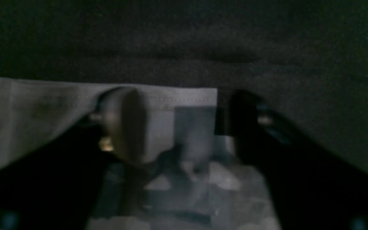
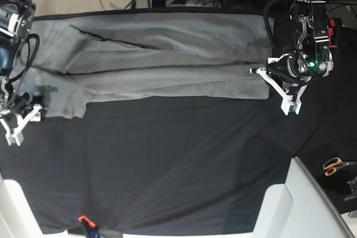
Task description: Fold the T-shirt properly
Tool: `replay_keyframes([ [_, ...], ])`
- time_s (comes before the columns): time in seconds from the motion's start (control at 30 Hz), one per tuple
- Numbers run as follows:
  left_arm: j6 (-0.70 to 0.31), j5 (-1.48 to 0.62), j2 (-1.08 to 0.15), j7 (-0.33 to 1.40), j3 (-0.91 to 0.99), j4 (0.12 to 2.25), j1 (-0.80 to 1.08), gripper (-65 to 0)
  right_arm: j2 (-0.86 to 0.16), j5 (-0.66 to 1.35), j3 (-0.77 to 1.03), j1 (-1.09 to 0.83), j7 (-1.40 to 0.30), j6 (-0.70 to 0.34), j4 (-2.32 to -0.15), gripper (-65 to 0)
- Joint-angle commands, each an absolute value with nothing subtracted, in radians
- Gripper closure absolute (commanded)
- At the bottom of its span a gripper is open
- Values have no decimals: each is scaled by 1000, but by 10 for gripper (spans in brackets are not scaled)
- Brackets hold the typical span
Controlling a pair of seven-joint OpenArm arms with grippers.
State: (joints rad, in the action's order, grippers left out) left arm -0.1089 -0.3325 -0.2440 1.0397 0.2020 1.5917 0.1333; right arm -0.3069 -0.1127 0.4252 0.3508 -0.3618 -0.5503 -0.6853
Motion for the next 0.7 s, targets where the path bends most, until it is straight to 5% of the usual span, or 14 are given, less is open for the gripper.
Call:
replay_keyframes([
  [0.0, -111, -331, -257, 1027, 208, 1606, 122, 0, -326, -105, 426, 377, -341, -552, -699, -293],
  [0.27, -111, -331, -255, 1027, 208, 1606, 122, 0, -325, -105, 426, 375, -344, -553, -699, 0],
  [0.67, -111, -331, -252, 1027, 209, 1606, 120, 0, -325, -105, 430, 380, -341, -549, -704, -17],
])
